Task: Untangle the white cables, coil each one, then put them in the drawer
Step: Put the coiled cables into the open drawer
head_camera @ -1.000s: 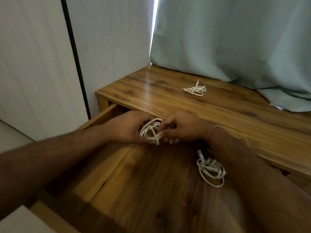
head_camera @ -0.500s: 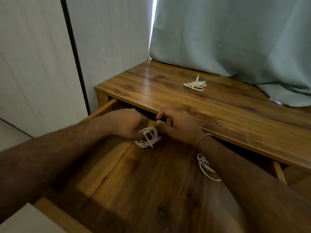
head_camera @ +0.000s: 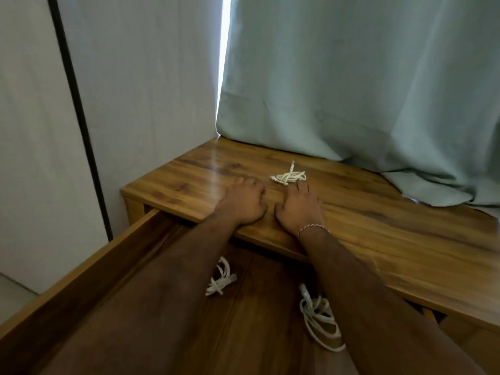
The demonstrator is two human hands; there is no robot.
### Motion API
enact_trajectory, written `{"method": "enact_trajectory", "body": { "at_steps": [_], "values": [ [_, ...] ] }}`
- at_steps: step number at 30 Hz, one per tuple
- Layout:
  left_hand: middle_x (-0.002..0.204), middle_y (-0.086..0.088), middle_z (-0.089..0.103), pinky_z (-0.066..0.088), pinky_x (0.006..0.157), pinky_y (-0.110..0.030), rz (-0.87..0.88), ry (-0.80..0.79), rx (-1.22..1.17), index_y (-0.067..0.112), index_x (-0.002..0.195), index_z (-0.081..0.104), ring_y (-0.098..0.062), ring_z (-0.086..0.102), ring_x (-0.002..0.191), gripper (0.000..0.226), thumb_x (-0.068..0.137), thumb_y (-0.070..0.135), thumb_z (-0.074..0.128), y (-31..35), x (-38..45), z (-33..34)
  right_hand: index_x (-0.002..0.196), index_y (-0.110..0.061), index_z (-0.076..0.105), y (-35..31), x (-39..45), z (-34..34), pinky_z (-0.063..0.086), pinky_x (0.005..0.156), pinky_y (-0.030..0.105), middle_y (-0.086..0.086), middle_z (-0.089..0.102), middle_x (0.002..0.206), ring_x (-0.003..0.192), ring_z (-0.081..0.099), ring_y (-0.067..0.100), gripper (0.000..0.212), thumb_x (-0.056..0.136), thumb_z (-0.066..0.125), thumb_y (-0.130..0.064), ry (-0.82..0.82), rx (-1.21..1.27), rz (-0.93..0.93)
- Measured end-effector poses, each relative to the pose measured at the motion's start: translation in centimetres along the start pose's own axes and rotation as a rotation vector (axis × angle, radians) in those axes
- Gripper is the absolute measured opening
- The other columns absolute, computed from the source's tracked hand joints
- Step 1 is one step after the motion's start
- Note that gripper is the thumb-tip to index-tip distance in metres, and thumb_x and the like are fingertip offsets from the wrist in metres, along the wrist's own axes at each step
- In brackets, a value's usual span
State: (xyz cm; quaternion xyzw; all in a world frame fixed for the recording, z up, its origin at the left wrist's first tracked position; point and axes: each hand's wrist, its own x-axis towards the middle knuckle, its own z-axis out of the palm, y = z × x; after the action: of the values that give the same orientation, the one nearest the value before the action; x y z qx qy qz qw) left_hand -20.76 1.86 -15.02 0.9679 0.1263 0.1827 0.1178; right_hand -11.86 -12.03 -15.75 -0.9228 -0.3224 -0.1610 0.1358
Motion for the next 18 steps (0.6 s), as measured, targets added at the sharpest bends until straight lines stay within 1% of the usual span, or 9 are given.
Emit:
{"method": "enact_trajectory", "body": {
  "at_steps": [2,5,8,9,10,12,13,15,18],
  "values": [
    [0.139,-0.009,0.052,0.038,0.105,-0.045,-0.025,0.015,0.032,0.02,0.131,0.059,-0.031,0.041,0.132,0.04,0.094,0.035,0.054,0.3,0.5,0.6,0.145,-0.012,0.044,0.9,1.2,0.2,0.038,0.109,0.049,0.011,0.043,0.15,0.135,0.04,0.032,0.065,0.087,0.055,-0.04,0.035,-0.01,0.043],
    [0.141,-0.01,0.05,0.037,0.105,-0.046,-0.007,0.004,0.042,0.021,0.135,0.056,-0.031,0.04,0.133,0.043,0.095,0.037,0.053,-0.3,0.9,1.0,0.159,-0.015,0.026,1.4,3.3,0.5,0.027,0.119,0.05,0.008,0.027,0.165,0.149,0.026,0.031,0.079,0.088,0.055,-0.034,0.062,-0.059,-0.018],
    [0.144,-0.009,0.049,0.037,0.106,-0.048,0.002,0.004,0.032,0.022,0.142,0.05,-0.031,0.04,0.135,0.05,0.095,0.037,0.053,-0.7,1.0,1.2,0.162,-0.018,0.022,1.8,5.5,0.5,0.013,0.126,0.052,0.005,0.023,0.169,0.155,0.018,0.029,0.072,0.094,0.046,-0.028,-0.04,-0.155,-0.048],
    [0.146,-0.008,0.049,0.036,0.107,-0.049,0.008,0.01,0.019,0.023,0.146,0.046,-0.031,0.04,0.136,0.054,0.094,0.036,0.054,-0.7,1.1,1.4,0.158,-0.017,0.03,2.0,6.0,0.2,0.015,0.126,0.053,0.008,0.031,0.166,0.153,0.024,0.031,0.066,0.095,0.046,-0.026,-0.093,-0.173,-0.039],
    [0.148,-0.008,0.048,0.036,0.109,-0.05,0.015,0.014,0.0,0.024,0.15,0.042,-0.031,0.039,0.138,0.059,0.093,0.036,0.055,-0.7,1.1,1.3,0.151,-0.015,0.042,2.0,6.4,-0.1,0.024,0.123,0.051,0.011,0.042,0.158,0.146,0.035,0.034,0.058,0.094,0.048,-0.024,-0.133,-0.164,-0.036],
    [0.153,-0.009,0.045,0.036,0.112,-0.051,0.021,0.021,-0.051,0.025,0.156,0.032,-0.032,0.039,0.14,0.07,0.091,0.037,0.057,-0.9,1.0,1.4,0.13,-0.014,0.062,2.3,6.5,-0.6,0.046,0.107,0.041,0.016,0.06,0.136,0.126,0.054,0.035,0.04,0.091,0.056,-0.02,-0.132,-0.089,-0.062],
    [0.154,-0.009,0.044,0.037,0.113,-0.052,0.028,0.029,-0.081,0.025,0.158,0.029,-0.032,0.039,0.141,0.075,0.09,0.038,0.057,-0.9,0.9,1.3,0.122,-0.016,0.067,2.5,6.2,-0.9,0.051,0.097,0.037,0.016,0.064,0.127,0.118,0.058,0.034,0.034,0.089,0.06,-0.019,-0.121,-0.049,-0.08],
    [0.155,-0.009,0.043,0.038,0.113,-0.054,0.099,0.061,-0.109,0.024,0.16,0.028,-0.032,0.041,0.14,0.079,0.086,0.041,0.051,-0.7,0.4,0.7,0.115,-0.021,0.071,2.8,4.8,-1.8,0.053,0.087,0.033,0.012,0.07,0.117,0.109,0.063,0.031,0.027,0.088,0.066,-0.022,-0.119,-0.001,-0.13],
    [0.159,-0.007,0.041,0.035,0.111,-0.049,0.315,0.107,-0.032,0.022,0.159,0.033,-0.028,0.04,0.141,0.073,0.09,0.038,0.05,0.1,-1.1,0.1,0.115,-0.022,0.071,2.9,1.8,-3.5,0.052,0.084,0.032,0.006,0.074,0.111,0.103,0.067,0.028,0.027,0.089,0.072,-0.03,-0.167,0.009,-0.25]
  ]
}}
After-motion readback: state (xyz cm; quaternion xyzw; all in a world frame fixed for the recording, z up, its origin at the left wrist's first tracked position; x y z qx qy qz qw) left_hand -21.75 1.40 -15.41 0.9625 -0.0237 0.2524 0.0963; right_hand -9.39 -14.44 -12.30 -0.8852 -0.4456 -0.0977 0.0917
